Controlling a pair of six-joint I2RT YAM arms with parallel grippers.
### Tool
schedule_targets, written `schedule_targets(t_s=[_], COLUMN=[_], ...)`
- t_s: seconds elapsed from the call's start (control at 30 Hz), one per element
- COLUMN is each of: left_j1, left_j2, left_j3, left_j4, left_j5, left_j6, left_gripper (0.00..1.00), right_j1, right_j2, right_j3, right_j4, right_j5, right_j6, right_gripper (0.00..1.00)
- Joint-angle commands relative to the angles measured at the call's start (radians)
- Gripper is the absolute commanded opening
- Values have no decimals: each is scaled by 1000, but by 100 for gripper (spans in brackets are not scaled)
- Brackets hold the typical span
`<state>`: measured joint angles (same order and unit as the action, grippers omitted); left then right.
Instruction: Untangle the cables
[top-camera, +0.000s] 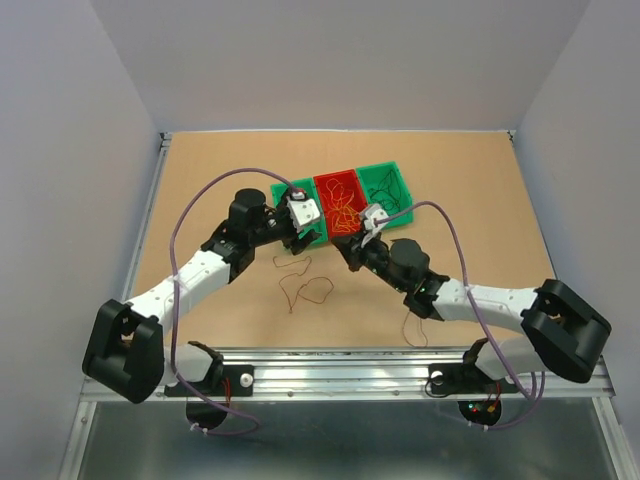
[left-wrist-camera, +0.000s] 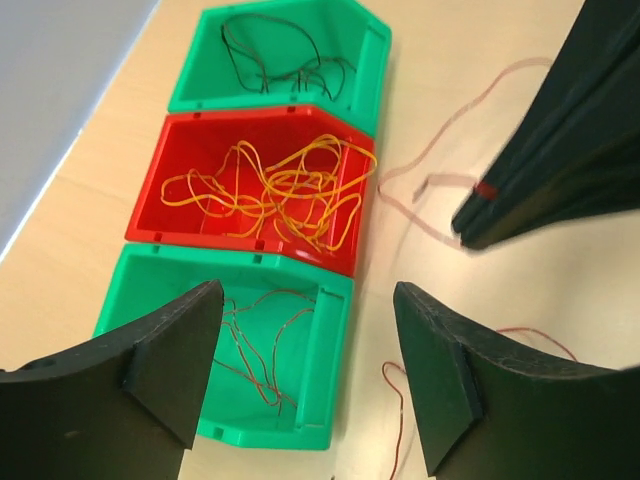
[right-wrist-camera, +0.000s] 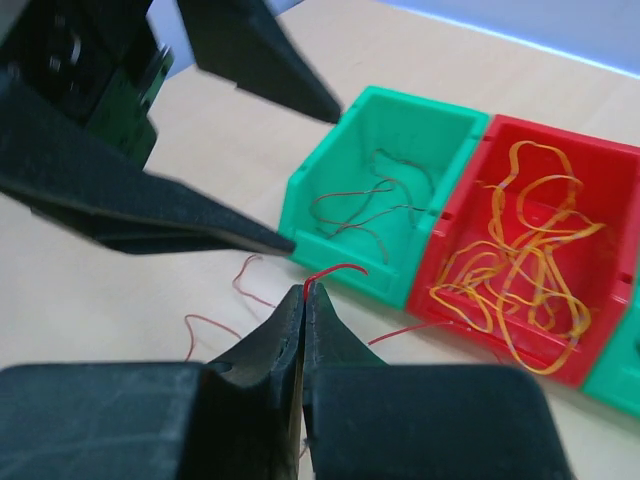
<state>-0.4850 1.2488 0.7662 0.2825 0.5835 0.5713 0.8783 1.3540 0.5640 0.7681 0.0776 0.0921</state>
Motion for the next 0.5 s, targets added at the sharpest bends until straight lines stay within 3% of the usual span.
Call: schedule_targets(t_s=[0.0,0.1,0.23,0.47], left_j1=[-18,-24,-46,-116], left_j2=[6,-21,-68,-11], left_j3=[53,38,10,21], left_j4=[-112,-149,-253,-425], left_j5=[-42,-79,-114,-218], left_j6=[91,98,137,118], left_gripper=[81,82,95,97], right_j1=[2,-16,-44,-90], right_j2=[-91,-153,-234,-292], right_j3=[-47,-70,-119,-101], right_j4=[33,-16,-45,-200], right_j5=[229,342,494,599], right_j6=[44,75,132,210], right_gripper=[1,1,1,1])
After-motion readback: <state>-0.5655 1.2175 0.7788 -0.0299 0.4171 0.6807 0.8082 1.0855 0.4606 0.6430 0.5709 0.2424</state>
